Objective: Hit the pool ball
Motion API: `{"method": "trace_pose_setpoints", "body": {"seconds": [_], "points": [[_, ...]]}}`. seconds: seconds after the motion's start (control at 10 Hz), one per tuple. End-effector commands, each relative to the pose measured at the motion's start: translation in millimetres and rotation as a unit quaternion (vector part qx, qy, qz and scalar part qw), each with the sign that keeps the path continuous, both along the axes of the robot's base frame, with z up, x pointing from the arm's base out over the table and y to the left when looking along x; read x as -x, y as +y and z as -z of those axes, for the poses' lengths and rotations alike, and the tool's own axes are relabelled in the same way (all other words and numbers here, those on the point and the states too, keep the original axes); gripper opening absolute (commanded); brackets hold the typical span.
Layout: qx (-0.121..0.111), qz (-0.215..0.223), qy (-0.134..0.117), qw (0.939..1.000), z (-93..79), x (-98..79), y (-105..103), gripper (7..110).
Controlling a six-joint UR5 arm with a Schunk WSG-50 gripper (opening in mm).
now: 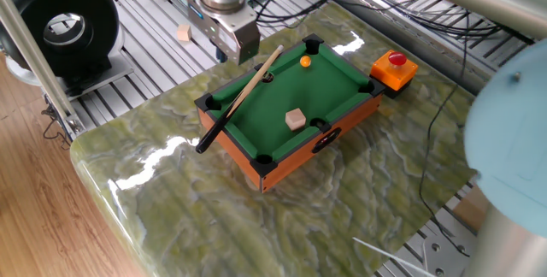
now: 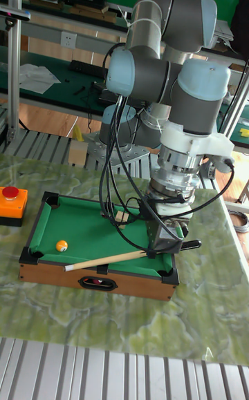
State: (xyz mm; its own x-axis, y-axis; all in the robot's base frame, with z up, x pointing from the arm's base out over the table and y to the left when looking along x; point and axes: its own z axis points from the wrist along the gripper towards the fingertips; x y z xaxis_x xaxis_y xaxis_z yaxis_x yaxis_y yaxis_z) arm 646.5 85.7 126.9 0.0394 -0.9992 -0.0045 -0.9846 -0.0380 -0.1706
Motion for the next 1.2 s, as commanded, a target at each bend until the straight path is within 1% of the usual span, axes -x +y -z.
{"method": "trace_pose_setpoints", "body": {"seconds": [0.0, 0.1, 0.2, 0.4, 0.5, 0.6, 0.7, 0.8, 0.9, 1.0, 1.1], "points": [[-0.012, 0.008, 0.016, 0.9998, 4.3, 10.3, -4, 7], [-0.013, 0.001, 0.064, 0.9979, 2.5, 26.6, -2, 7], [-0.019, 0.002, 0.110, 0.9938, -4.9, 38.8, 3, 7], [-0.013, 0.005, 0.126, 0.9920, -16.3, 23.0, 1, 7], [-0.007, 0.010, 0.127, 0.9918, -15.4, 20.7, 0, 7], [-0.007, 0.016, 0.120, 0.9926, -10.0, 17.9, 0, 7], [-0.006, 0.020, 0.098, 0.9950, -8.4, 7.2, -1, 7], [-0.006, 0.022, 0.090, 0.9957, -8.7, 3.9, 1, 7], [-0.011, 0.014, 0.089, 0.9959, -7.3, 5.7, 8, 7], [-0.029, -0.009, 0.087, 0.9957, -3.8, 12.4, 23, 7], [-0.038, -0.022, 0.085, 0.9954, 0.1, 18.5, 32, 7]]}}
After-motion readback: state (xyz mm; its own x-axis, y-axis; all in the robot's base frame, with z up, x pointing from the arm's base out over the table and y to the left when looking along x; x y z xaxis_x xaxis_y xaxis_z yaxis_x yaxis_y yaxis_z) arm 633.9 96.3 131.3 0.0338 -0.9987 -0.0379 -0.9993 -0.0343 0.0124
